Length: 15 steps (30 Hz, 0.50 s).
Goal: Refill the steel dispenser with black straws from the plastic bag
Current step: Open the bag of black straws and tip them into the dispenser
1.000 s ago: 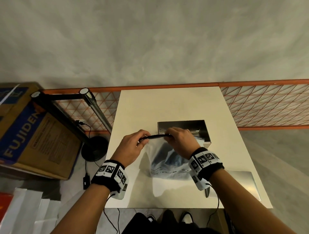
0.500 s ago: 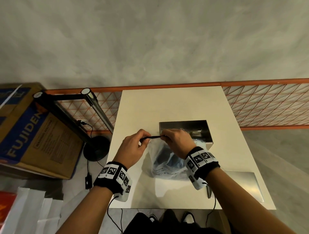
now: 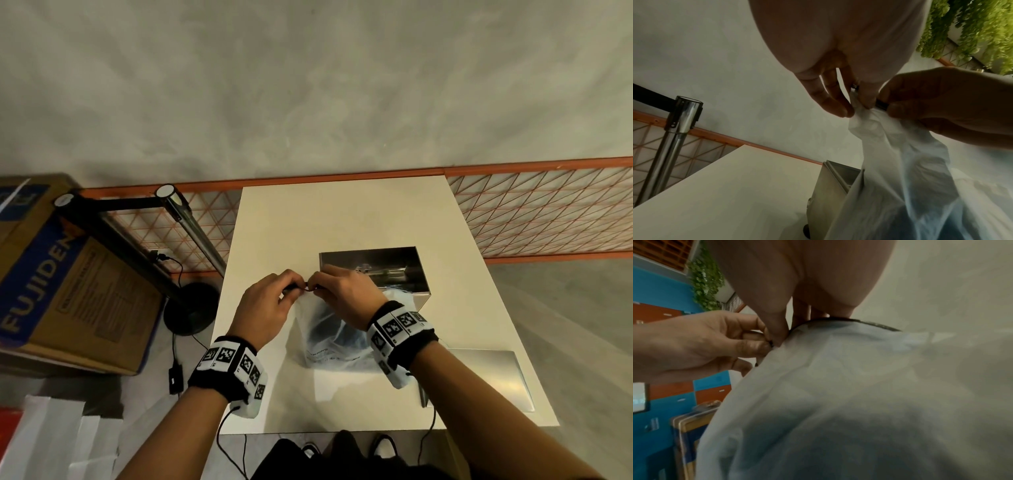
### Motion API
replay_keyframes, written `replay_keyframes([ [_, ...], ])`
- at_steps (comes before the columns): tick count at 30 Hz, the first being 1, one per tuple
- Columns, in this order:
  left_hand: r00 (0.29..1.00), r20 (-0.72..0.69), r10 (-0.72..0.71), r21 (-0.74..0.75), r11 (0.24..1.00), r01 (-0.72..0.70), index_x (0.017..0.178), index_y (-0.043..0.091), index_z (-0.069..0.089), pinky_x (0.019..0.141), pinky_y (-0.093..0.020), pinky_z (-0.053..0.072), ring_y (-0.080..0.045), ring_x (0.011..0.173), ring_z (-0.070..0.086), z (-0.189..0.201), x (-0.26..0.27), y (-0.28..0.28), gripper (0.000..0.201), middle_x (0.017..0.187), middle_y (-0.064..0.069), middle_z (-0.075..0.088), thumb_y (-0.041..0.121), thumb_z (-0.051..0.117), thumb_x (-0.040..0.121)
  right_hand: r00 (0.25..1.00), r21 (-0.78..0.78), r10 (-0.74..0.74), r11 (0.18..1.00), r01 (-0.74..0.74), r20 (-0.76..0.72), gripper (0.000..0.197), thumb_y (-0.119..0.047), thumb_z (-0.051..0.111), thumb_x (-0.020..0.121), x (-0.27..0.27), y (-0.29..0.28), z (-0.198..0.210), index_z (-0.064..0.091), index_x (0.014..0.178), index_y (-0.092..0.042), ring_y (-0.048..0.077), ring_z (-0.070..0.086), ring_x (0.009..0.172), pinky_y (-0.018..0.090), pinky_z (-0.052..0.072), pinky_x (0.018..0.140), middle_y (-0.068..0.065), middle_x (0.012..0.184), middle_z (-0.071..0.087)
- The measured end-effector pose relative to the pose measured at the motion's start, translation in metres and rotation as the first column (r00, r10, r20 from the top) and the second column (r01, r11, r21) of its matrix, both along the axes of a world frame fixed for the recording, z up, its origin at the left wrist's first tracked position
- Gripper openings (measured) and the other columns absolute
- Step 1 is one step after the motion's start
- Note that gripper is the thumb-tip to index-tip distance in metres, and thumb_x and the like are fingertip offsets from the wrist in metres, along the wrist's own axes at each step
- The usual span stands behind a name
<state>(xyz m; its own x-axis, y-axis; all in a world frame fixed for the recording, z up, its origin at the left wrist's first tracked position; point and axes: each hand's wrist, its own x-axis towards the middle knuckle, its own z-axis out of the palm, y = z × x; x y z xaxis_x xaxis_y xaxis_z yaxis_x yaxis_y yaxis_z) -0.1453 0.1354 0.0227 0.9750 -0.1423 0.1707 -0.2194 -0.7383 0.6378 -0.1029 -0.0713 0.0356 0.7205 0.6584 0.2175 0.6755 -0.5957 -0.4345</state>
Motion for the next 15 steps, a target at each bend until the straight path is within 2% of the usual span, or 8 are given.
replay_keyframes([
  [4,0.997,0.013,0.081,0.055,0.995,-0.081,0.098,0.035,0.06,0.074,-0.041,0.054,-0.009,0.083,0.063,-0.001,0.002,0.014,0.013,0.089,0.015,0.066,0.024,0.067,0.096,0.999,-0.024,-0.037,0.999,0.036,-0.022,0.013,-0.025,0.058,0.095,0.011,-0.015,-0.005,0.066,0.098,-0.015,0.026,0.062,0.071,0.043,0.055,0.06,0.002,0.094,0.062],
  [8,0.993,0.0,0.115,0.101,0.988,-0.114,0.099,0.038,0.06,0.074,-0.04,0.054,-0.009,0.081,0.061,0.003,0.002,0.022,0.012,0.088,0.014,0.063,0.027,0.065,0.097,0.995,-0.046,-0.096,0.994,0.096,0.01,0.017,-0.028,0.06,0.095,0.017,-0.046,-0.006,0.067,0.094,-0.014,0.022,0.061,0.068,0.041,0.055,0.059,0.0,0.092,0.06],
  [13,0.992,-0.002,-0.13,0.097,0.987,0.13,0.106,0.033,0.071,0.085,-0.038,0.052,-0.006,0.099,0.055,0.011,0.008,0.002,0.022,0.101,0.022,0.067,0.015,0.062,0.098,0.993,-0.032,-0.068,0.997,0.072,0.101,0.015,-0.026,0.062,0.094,0.011,-0.045,0.007,0.067,0.091,-0.013,0.018,0.057,0.068,0.032,0.05,0.056,0.0,0.089,0.059],
  [15,0.994,0.005,-0.112,0.099,0.989,0.11,0.104,0.029,0.074,0.087,-0.038,0.051,-0.006,0.097,0.055,0.011,0.012,0.001,0.024,0.1,0.02,0.069,0.009,0.062,0.097,0.991,-0.032,-0.064,0.997,0.068,0.113,0.015,-0.026,0.063,0.094,0.01,-0.049,0.011,0.067,0.09,-0.012,0.019,0.057,0.07,0.033,0.049,0.055,0.0,0.087,0.059],
])
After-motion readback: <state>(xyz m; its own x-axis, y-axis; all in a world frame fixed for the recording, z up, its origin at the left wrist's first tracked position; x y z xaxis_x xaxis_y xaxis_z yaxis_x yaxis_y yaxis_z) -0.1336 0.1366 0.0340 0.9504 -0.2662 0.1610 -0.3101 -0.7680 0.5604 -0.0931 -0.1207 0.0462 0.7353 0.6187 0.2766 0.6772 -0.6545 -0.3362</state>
